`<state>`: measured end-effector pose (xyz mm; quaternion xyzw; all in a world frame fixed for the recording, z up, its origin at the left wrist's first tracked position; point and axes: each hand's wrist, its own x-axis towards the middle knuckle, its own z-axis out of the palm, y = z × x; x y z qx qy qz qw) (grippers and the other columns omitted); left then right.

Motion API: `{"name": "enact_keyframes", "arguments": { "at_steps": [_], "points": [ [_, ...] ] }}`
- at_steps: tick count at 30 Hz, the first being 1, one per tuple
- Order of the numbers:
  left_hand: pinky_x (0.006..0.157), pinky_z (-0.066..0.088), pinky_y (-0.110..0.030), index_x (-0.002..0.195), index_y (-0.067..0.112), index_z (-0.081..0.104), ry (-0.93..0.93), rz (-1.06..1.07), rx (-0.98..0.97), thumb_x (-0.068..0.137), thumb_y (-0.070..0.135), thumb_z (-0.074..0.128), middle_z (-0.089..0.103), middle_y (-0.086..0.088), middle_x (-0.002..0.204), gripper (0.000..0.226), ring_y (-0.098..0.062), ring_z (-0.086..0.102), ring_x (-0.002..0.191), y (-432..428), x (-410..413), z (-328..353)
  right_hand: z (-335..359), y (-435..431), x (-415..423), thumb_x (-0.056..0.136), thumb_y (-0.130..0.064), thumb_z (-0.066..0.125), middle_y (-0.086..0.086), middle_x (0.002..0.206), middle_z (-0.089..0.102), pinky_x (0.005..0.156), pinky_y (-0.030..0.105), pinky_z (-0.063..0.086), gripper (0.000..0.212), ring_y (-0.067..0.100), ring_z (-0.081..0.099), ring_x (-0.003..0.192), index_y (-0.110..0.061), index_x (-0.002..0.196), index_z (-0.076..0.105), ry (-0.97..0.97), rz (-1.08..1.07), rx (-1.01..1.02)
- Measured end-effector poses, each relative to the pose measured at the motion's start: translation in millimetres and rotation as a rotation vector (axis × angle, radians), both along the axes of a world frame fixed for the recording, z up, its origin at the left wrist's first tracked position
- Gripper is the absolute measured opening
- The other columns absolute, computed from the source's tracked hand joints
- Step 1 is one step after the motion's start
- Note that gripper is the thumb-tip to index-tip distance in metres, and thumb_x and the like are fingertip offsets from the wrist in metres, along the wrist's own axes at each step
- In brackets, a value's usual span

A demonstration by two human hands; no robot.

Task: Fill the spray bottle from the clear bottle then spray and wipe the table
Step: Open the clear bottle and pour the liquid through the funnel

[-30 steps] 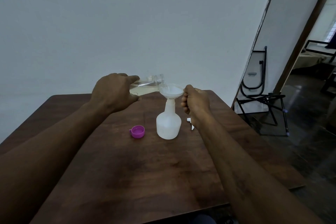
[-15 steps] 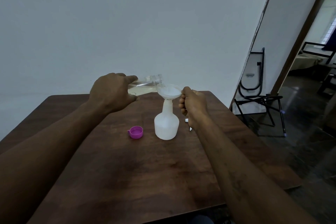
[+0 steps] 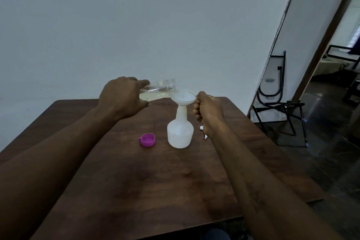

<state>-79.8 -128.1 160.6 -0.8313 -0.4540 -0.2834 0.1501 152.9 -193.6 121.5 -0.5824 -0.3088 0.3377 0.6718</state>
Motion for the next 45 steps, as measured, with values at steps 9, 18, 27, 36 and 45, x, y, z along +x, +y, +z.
{"name": "enact_keyframes", "arguments": {
  "at_steps": [9,18,27,36,45],
  "points": [
    [0.076,0.049,-0.038,0.14,0.031,0.062,0.014,0.018,0.014,0.08,0.053,0.077,0.073,-0.002,0.118,0.066,-0.032,0.066,0.106,-3.0,0.0,1.0,0.8,-0.2,-1.4,0.091,-0.018,0.059,-0.005,0.054,0.057,0.045,0.024,0.04,0.015,0.01,0.049,0.046,-0.014,0.076,0.058,-0.003,-0.007,-0.006],
    [0.078,0.048,-0.038,0.14,0.031,0.062,-0.002,0.027,-0.012,0.08,0.049,0.077,0.073,-0.003,0.117,0.064,-0.032,0.065,0.107,-6.3,-1.3,-0.6,1.5,-0.2,-2.2,0.089,-0.019,0.059,-0.005,0.054,0.056,0.045,0.023,0.038,0.015,0.011,0.048,0.046,-0.015,0.076,0.056,-0.002,0.004,-0.003],
    [0.082,0.049,-0.041,0.141,0.031,0.061,0.034,0.048,-0.008,0.082,0.043,0.073,0.072,-0.003,0.122,0.062,-0.033,0.064,0.107,-10.4,-1.8,3.6,2.9,-0.9,-3.3,0.091,-0.018,0.06,-0.006,0.053,0.056,0.045,0.022,0.039,0.017,0.01,0.049,0.046,-0.015,0.074,0.057,0.001,0.007,-0.004],
    [0.083,0.049,-0.042,0.142,0.031,0.059,0.057,0.062,-0.005,0.082,0.042,0.073,0.071,-0.003,0.126,0.062,-0.033,0.063,0.109,-11.8,-1.2,6.8,3.9,-1.6,-3.7,0.092,-0.018,0.06,-0.005,0.054,0.057,0.045,0.023,0.039,0.017,0.011,0.049,0.047,-0.015,0.076,0.057,-0.008,0.003,-0.005],
    [0.084,0.049,-0.042,0.143,0.033,0.059,0.041,0.07,-0.028,0.082,0.044,0.074,0.071,-0.003,0.126,0.064,-0.033,0.063,0.112,-11.4,-0.9,5.3,3.2,-0.9,-3.1,0.092,-0.018,0.06,-0.004,0.055,0.057,0.046,0.023,0.039,0.017,0.011,0.049,0.047,-0.015,0.075,0.056,-0.007,0.016,-0.004]
  ]
}}
